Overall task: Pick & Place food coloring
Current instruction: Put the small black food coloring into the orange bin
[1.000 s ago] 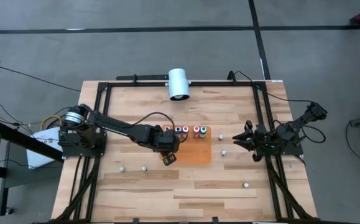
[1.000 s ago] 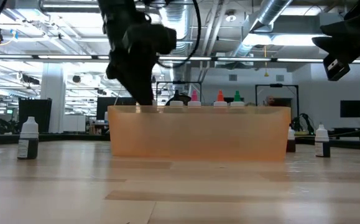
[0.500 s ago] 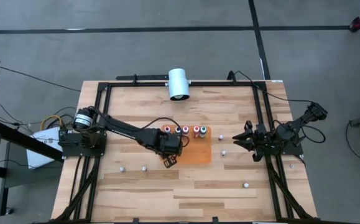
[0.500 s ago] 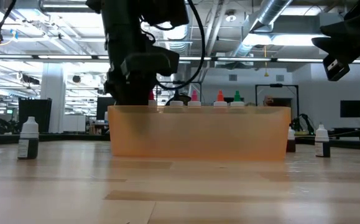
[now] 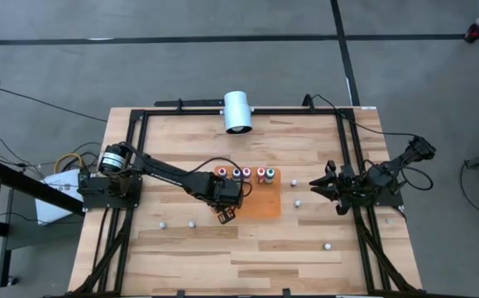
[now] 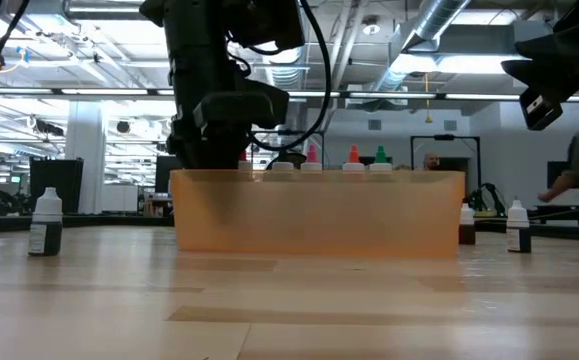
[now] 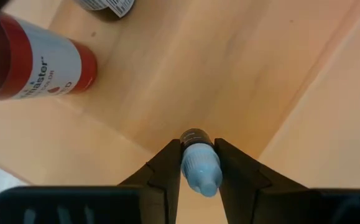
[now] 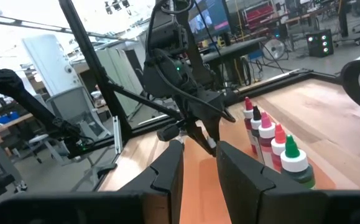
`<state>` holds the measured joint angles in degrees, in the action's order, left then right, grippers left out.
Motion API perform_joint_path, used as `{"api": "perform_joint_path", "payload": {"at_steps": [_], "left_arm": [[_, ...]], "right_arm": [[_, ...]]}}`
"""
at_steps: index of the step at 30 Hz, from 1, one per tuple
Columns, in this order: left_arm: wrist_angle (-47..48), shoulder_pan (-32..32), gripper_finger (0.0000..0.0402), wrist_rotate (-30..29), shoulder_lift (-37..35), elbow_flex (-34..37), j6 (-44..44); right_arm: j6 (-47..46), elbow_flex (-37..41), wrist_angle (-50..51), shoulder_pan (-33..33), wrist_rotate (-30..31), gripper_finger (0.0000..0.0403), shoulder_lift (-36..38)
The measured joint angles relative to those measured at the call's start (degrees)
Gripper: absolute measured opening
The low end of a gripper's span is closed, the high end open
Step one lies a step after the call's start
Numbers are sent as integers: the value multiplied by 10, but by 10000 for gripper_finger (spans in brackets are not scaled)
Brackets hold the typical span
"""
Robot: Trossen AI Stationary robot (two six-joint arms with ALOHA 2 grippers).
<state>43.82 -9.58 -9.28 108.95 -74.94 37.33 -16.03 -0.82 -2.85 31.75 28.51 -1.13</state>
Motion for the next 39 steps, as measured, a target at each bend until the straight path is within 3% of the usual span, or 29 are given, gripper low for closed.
{"api": "perform_joint_path", "payload": {"at_steps": [18, 39], "left_arm": [[0, 0, 160, 2, 0, 0, 0], [24, 1, 165, 5, 0, -18, 15]], "right_arm": [[0, 0, 0, 0, 0, 87, 0], [0, 0, 0, 0, 0, 87, 0]]}}
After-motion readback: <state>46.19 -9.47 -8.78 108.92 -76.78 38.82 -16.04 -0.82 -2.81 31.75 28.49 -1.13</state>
